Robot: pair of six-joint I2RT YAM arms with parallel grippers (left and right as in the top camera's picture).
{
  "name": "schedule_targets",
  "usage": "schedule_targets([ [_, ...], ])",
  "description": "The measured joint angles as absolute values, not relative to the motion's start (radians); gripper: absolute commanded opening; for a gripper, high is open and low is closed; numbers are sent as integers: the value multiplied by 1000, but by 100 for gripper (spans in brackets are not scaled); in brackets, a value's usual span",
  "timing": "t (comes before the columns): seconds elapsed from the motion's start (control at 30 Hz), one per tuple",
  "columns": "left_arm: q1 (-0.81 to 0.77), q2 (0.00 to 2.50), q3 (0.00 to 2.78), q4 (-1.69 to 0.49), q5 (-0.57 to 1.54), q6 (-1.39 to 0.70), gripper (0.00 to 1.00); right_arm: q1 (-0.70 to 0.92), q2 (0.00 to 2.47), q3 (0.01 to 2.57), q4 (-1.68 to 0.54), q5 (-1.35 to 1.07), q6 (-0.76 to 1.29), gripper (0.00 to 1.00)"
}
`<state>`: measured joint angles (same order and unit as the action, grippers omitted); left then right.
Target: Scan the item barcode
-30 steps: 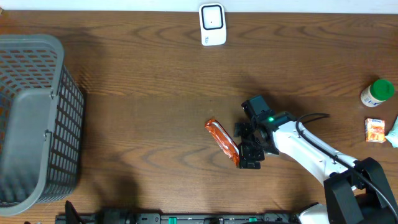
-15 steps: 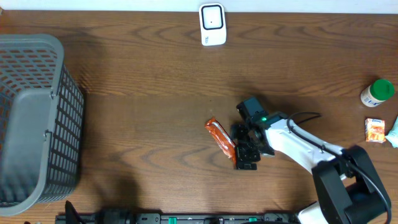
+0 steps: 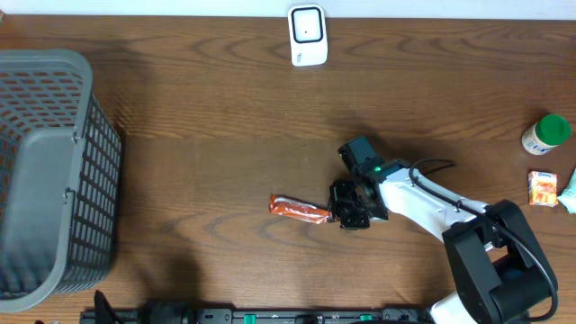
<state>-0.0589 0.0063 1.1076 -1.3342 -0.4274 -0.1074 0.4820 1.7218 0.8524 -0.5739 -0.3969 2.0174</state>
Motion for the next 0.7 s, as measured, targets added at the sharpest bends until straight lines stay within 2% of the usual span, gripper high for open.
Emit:
schedule_targets([
  [0.2, -59, 6, 1108, -1334, -427, -107, 85, 460, 1721, 850, -485, -362, 1850, 1],
  [0.3, -59, 6, 1108, -1334, -427, -107, 85, 453, 1721, 845, -340, -300, 1699, 1],
  [0.47, -59, 6, 1108, -1334, -427, -107, 85, 398, 1711, 823, -34, -225, 1277, 1],
  [0.57, -59, 6, 1108, -1334, -427, -107, 85, 391, 1662, 822, 100, -204, 948, 1],
  [0.7, -59, 6, 1108, -1335, -427, -107, 85, 393, 1608, 822, 215, -199, 645, 1],
])
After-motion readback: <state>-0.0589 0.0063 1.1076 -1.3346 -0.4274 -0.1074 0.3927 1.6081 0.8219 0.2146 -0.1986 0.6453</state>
